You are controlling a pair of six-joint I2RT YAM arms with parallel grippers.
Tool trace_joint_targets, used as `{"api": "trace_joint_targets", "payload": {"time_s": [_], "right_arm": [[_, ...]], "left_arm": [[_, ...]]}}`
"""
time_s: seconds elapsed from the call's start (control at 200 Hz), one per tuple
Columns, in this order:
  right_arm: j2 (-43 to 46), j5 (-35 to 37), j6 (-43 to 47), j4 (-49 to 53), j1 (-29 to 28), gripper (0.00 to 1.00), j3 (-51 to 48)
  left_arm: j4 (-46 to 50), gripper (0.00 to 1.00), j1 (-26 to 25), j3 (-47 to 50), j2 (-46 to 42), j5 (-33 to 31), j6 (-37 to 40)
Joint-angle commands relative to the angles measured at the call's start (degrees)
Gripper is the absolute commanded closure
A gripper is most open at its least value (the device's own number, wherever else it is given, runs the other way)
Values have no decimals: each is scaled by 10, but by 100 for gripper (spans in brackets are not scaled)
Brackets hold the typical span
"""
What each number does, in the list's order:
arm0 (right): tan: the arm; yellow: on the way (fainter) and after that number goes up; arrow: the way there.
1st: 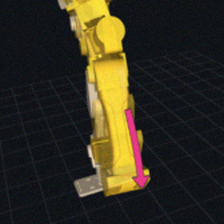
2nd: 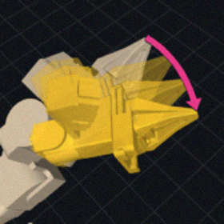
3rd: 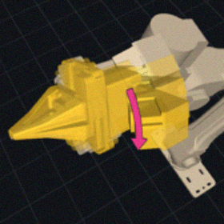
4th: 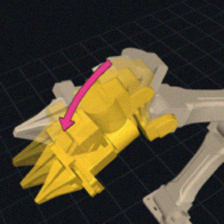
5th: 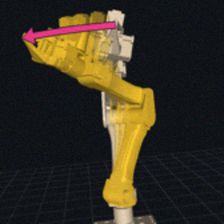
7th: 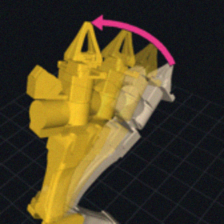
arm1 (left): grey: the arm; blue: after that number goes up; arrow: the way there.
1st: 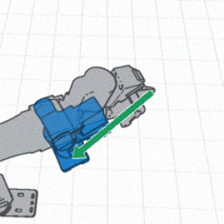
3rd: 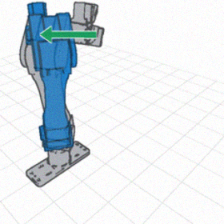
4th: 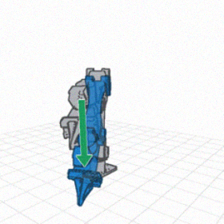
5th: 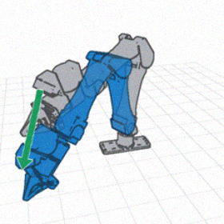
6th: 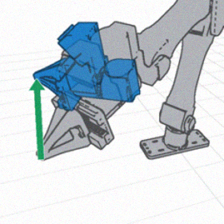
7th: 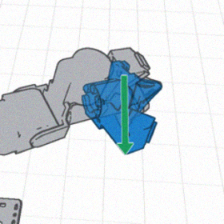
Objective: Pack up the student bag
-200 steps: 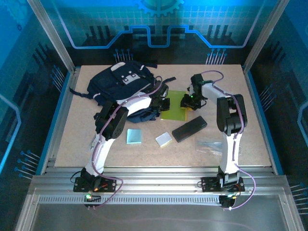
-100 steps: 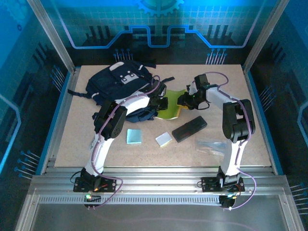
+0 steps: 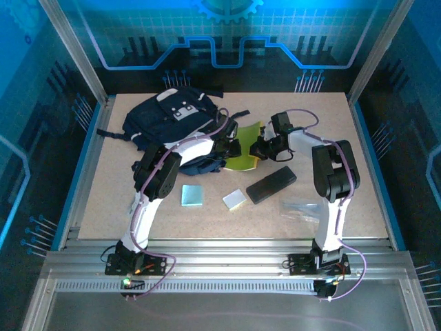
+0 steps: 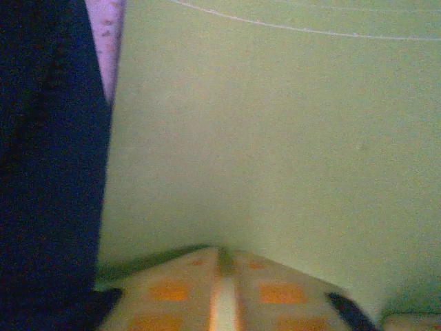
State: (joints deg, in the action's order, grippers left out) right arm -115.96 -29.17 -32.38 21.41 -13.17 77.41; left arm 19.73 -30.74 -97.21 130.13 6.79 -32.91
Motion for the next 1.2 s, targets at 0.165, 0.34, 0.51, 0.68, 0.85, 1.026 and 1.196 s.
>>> {"api": "trace_joint_targets", "payload": {"time_s": [0.165,0.34,0.51,0.68,0.85,1.026,1.196], "right_arm": [[102,49,56,78,0,100,-1],[142,52,70,114,14,100,-14],[175,57,82,132,22,100,-30],[190,56,90,140,24,100,-40],[197,43,89,132,24,100,-56],[200,47,90,131,24,100,-66],[201,47,87,126,24,100,-71]], "left_arm": [[86,32,-6,-1,-100,-9,55],[150,30,-1,-7,-153,-69,126],[187,29,12,21,-178,-161,182],[193,27,22,50,-180,-286,226],[197,26,57,54,-165,-343,235],[177,27,87,64,-153,-354,250],[186,26,93,70,-125,-318,246]]}}
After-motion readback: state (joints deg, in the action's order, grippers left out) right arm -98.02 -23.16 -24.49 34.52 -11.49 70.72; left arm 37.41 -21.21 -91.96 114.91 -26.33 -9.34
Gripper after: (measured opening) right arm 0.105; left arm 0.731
